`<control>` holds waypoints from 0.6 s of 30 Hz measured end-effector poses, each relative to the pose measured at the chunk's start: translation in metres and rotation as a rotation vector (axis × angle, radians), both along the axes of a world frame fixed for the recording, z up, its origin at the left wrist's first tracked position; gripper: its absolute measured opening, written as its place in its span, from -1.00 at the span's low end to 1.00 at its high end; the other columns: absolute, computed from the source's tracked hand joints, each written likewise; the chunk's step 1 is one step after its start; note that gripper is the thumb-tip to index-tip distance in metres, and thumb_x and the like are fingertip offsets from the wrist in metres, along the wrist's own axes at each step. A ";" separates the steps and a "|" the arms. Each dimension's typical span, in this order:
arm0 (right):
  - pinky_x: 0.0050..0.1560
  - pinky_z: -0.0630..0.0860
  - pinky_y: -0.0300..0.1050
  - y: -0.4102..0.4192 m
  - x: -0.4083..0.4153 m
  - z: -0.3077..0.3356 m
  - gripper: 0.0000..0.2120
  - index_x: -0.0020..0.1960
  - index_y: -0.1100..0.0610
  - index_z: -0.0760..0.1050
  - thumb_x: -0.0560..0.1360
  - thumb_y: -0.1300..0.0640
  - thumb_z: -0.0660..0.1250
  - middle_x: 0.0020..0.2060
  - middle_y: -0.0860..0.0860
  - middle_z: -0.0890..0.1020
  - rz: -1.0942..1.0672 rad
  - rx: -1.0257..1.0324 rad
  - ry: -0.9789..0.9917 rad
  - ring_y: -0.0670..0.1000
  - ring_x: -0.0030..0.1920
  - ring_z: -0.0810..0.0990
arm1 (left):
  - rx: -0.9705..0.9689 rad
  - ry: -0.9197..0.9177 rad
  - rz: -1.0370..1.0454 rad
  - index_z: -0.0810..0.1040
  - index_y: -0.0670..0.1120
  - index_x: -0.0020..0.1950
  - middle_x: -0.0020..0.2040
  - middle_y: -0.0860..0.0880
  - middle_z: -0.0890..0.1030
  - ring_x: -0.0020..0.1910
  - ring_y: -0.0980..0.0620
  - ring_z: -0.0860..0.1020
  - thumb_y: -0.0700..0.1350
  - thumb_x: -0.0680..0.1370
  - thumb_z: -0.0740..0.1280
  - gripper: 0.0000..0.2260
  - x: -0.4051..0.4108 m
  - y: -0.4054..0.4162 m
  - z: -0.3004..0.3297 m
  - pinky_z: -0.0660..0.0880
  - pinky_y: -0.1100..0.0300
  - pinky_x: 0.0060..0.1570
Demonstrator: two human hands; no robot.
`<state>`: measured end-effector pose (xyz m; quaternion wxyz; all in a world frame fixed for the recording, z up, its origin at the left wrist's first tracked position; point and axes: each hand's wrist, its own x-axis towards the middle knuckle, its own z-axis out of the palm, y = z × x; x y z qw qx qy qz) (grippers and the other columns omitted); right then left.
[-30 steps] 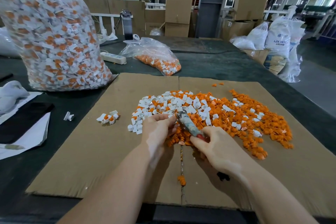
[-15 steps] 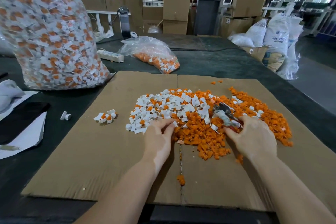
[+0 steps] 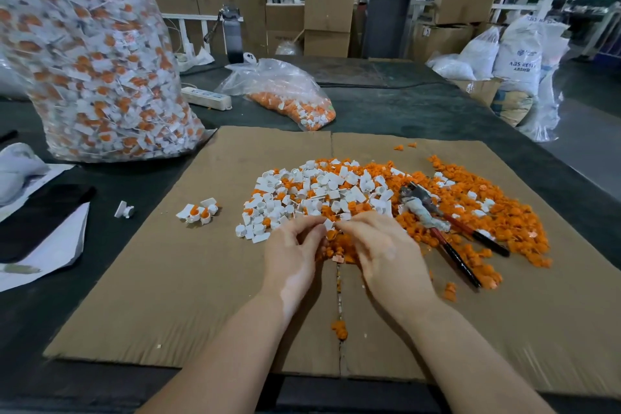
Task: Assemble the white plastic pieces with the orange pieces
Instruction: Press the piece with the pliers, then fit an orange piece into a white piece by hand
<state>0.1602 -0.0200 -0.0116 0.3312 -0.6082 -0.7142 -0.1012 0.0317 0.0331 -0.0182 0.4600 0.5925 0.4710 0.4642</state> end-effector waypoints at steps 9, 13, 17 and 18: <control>-0.11 0.51 -0.21 0.004 -0.008 -0.008 -0.96 -0.12 0.21 0.59 0.44 0.30 0.39 -0.21 0.03 0.61 0.008 0.020 0.209 -0.01 -0.15 0.58 | 0.077 0.090 -0.151 0.59 0.01 0.13 -0.02 0.09 0.60 -0.10 0.17 0.56 -0.34 0.45 0.38 -0.66 -0.002 -0.007 0.000 0.50 0.39 -0.07; -0.05 0.43 -0.35 0.001 -0.007 -0.010 -0.91 -0.05 0.20 0.60 0.48 0.30 0.35 -0.18 0.02 0.62 -0.023 0.054 0.250 -0.07 -0.12 0.57 | 0.097 0.129 -0.115 0.58 0.03 0.09 -0.09 0.11 0.59 -0.11 0.11 0.57 -0.23 0.45 0.44 -0.73 0.000 -0.007 -0.001 0.50 0.40 -0.10; -0.03 0.41 -0.38 -0.001 -0.007 -0.009 -0.89 -0.02 0.21 0.60 0.47 0.31 0.36 -0.16 0.02 0.62 -0.034 0.079 0.257 -0.06 -0.10 0.57 | 0.097 0.124 -0.100 0.55 0.08 0.04 -0.11 0.05 0.59 -0.16 0.09 0.56 -0.22 0.46 0.43 -0.74 -0.001 -0.007 -0.003 0.49 0.40 -0.14; -0.02 0.44 -0.34 -0.001 -0.007 -0.009 -0.89 -0.02 0.21 0.60 0.47 0.30 0.36 -0.16 0.02 0.62 -0.022 0.070 0.240 -0.05 -0.09 0.57 | 0.109 0.134 -0.097 0.55 0.07 0.05 -0.12 0.06 0.59 -0.18 0.11 0.54 -0.22 0.45 0.44 -0.75 -0.001 -0.007 -0.003 0.47 0.43 -0.17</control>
